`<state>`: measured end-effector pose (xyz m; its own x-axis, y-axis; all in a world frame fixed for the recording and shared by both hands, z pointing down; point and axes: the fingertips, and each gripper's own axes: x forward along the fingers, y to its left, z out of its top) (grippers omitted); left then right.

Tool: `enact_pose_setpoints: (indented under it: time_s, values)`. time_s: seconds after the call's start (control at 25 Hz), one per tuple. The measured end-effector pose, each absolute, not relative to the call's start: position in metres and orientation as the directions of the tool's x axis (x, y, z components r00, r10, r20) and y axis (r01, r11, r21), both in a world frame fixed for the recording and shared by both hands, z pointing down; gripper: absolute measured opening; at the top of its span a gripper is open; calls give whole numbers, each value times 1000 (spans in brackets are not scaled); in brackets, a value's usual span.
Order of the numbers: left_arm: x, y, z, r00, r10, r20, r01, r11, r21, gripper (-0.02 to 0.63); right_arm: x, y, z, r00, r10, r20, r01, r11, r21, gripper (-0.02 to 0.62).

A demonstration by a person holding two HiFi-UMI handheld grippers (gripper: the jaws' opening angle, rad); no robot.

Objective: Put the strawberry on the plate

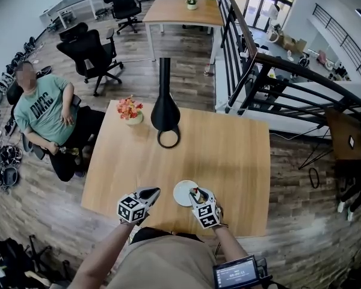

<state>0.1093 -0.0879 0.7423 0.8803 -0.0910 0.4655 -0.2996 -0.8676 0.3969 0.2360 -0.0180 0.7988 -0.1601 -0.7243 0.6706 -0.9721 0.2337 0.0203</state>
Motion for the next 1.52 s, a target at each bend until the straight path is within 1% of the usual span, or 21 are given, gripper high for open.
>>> enact_pose_setpoints:
  time_s: [0.56, 1.16, 1.52]
  values:
    - [112, -71, 764, 852, -49, 521, -293, -870, 398, 5, 233, -10, 888, -196, -584, 788, -957, 289, -24, 150]
    - [102, -64, 774, 835, -46, 548, -319, -853, 414, 5, 220, -18, 955, -224, -445, 867, -931, 360, -56, 150]
    - [96, -65, 772, 830, -54, 556, -334, -845, 418, 5, 217, -19, 983, -204, -385, 900, -922, 386, -44, 150]
